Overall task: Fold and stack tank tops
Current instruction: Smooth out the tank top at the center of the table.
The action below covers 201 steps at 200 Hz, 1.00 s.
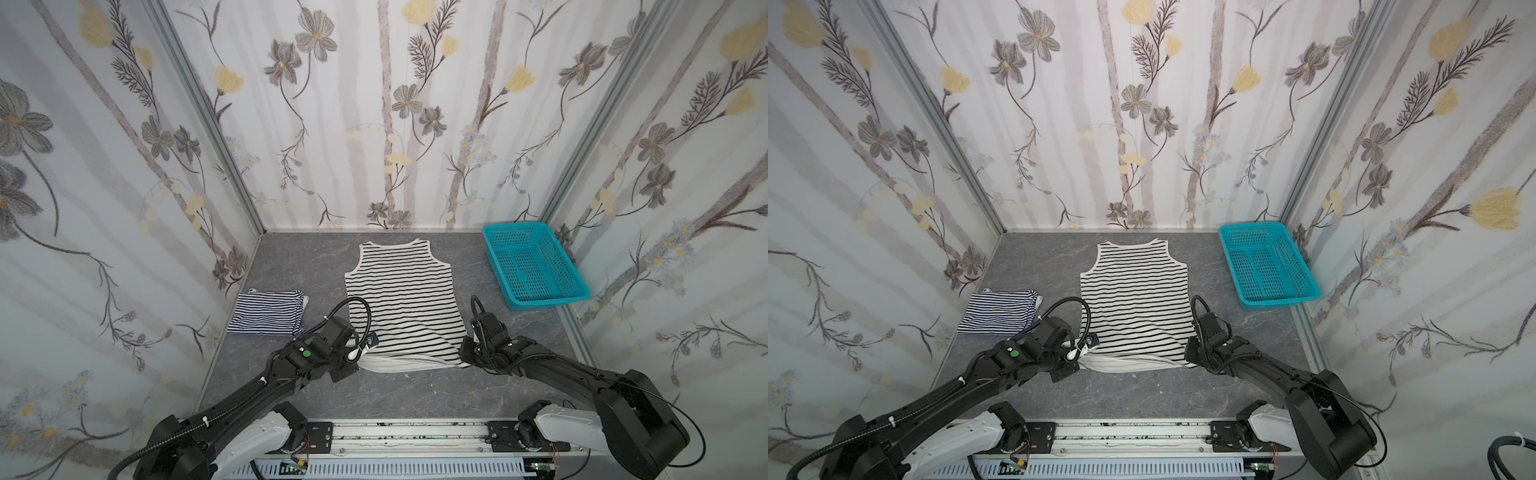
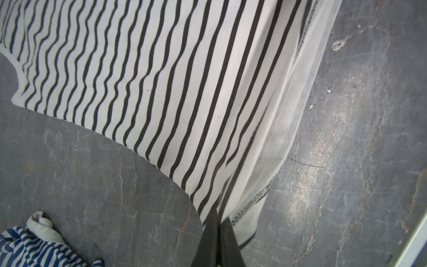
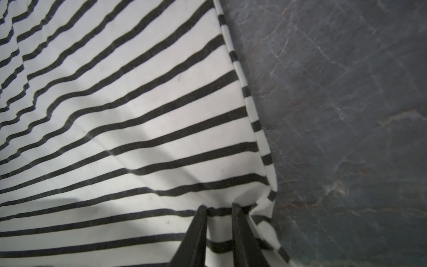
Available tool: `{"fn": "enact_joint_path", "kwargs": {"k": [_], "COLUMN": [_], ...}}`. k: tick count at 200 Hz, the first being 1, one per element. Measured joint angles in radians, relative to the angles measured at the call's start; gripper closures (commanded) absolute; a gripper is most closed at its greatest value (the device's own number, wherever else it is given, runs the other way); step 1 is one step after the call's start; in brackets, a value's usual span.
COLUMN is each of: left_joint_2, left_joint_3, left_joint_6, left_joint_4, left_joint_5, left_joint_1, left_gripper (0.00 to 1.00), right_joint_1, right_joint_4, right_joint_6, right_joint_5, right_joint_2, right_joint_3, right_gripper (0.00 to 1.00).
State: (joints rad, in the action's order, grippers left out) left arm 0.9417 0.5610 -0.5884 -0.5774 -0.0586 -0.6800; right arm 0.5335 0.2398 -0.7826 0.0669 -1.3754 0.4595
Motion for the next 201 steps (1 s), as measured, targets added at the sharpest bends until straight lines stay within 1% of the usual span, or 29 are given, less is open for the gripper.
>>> {"fn": "enact_joint_path", "kwargs": {"k": [14,37,60,80,128,145,167,182,201], "left_joint_2": [-0.016,-0.016,0.008,0.05,0.127,0.126,0.135,0.169,0.237], "left_joint_3": [-0.005,-0.036,-0.039,-0.04,-0.045,-0.011,0.085,0.138,0.169], "left_joint_6": [0.005,-0.012,-0.026,-0.047,-0.124,-0.151,-0.164,-0.162,-0.137], "left_joint_4": [-0.028,-0.083,-0.115,-0.127,-0.167,-0.192,-0.189,-0.151,-0.075], "left_joint_5": [-0.016,-0.024,-0.028,-0.026,0.018,0.028,0.008,-0.011,-0.023], "left_joint_1": [-0.001,-0.006,-0.008,-0.011,-0.012,0.0,0.022,0.027,0.029], "left_gripper": [0.82,0.8,0.74,0.74,0.79,0.78,0.74,0.71,0.69], "right_joint_1": [0.0,0.0,-0.001,-0.001,-0.001,0.008,0.023,0.038,0.063], "right_joint_4": [-0.001,-0.002,-0.002,-0.001,-0.018,-0.02,-0.018,-0.026,-0.027], "right_joint_6": [-0.002,-0.002,-0.002,-0.002,-0.013,-0.019,-0.029,-0.046,-0.056], "right_joint_5": [-0.001,-0.001,0.001,0.002,0.003,0.005,0.022,0.032,0.04], "right_joint_2": [-0.002,-0.002,0.0,0.011,0.035,0.063,0.141,0.172,0.154], "right_joint_3": [0.0,-0.001,-0.001,-0.008,-0.034,-0.047,-0.052,-0.047,-0.009], "right_gripper": [0.77,0.78,0.78,0.77,0.76,0.74,0.71,0.71,0.71]}}
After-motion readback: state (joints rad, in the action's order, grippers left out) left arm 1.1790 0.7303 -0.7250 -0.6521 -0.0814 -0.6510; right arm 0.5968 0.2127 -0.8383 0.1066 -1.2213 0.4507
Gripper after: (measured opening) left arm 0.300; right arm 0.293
